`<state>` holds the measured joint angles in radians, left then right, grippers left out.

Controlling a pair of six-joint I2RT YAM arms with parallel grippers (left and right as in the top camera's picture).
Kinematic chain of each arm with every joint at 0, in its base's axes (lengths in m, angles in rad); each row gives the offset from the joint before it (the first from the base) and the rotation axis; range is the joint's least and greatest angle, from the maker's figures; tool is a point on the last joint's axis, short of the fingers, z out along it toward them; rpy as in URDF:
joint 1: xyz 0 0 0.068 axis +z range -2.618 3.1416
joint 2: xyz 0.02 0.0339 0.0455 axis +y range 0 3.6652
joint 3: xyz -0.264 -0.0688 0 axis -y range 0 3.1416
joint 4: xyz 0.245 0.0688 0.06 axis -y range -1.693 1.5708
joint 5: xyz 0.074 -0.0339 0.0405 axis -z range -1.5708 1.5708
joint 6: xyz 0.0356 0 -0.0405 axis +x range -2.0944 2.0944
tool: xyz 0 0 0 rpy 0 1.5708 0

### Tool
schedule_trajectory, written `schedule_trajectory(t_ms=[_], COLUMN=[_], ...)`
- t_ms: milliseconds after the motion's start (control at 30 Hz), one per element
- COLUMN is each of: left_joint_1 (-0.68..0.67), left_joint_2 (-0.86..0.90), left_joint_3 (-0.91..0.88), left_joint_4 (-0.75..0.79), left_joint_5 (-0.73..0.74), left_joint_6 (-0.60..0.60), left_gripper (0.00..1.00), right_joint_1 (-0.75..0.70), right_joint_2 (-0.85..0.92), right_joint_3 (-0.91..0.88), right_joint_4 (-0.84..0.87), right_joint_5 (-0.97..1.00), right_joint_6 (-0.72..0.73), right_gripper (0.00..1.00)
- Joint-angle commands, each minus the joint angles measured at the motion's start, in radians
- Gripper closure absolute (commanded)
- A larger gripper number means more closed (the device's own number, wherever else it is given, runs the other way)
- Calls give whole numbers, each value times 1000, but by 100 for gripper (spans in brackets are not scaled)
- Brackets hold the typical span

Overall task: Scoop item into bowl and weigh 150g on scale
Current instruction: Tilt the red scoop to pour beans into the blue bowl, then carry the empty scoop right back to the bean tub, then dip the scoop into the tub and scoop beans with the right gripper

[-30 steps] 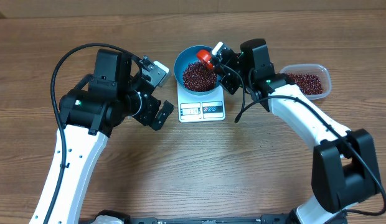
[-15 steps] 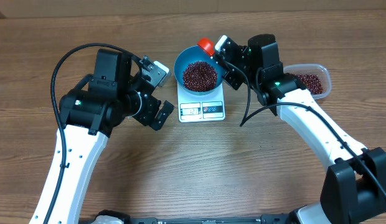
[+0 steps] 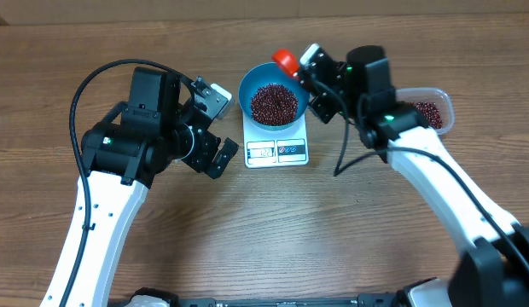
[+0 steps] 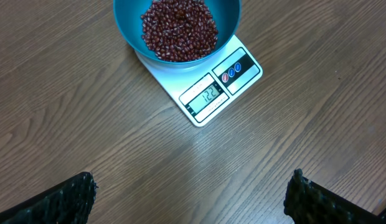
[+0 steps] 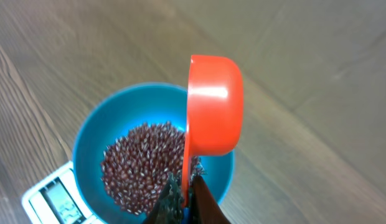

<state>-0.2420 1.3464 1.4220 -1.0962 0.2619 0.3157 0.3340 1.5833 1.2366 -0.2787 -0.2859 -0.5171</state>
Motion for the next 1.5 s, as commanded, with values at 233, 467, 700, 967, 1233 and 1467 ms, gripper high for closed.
schedule_trajectory(t_ms=[233,467,700,967,1233,1467], left_joint_1=[0,0,0,0,0,0], left_joint_2=[-10,-10,-10,-10,-6,-6], left_joint_3=[21,21,21,21,21,21], left_joint_4=[0,0,0,-1,0,0], left_joint_5=[19,19,19,19,19,19], left_joint_6=[-9,-9,-9,-9,-9,-9], left_gripper=[0,0,0,0,0,0], right_joint_1=[-279,-492,-568,-569,-567,-573], right_joint_2=[-147,-67,68,173,203,203], right_joint_3=[21,19,19,19,20,20], right_joint_4=[-155,-267,-339,-360,-400,-435], right_joint_5=[185,214,160,200,7,-82], right_joint_6=[121,229,234,233,234,253], right_gripper=[96,96,97,96,96,96])
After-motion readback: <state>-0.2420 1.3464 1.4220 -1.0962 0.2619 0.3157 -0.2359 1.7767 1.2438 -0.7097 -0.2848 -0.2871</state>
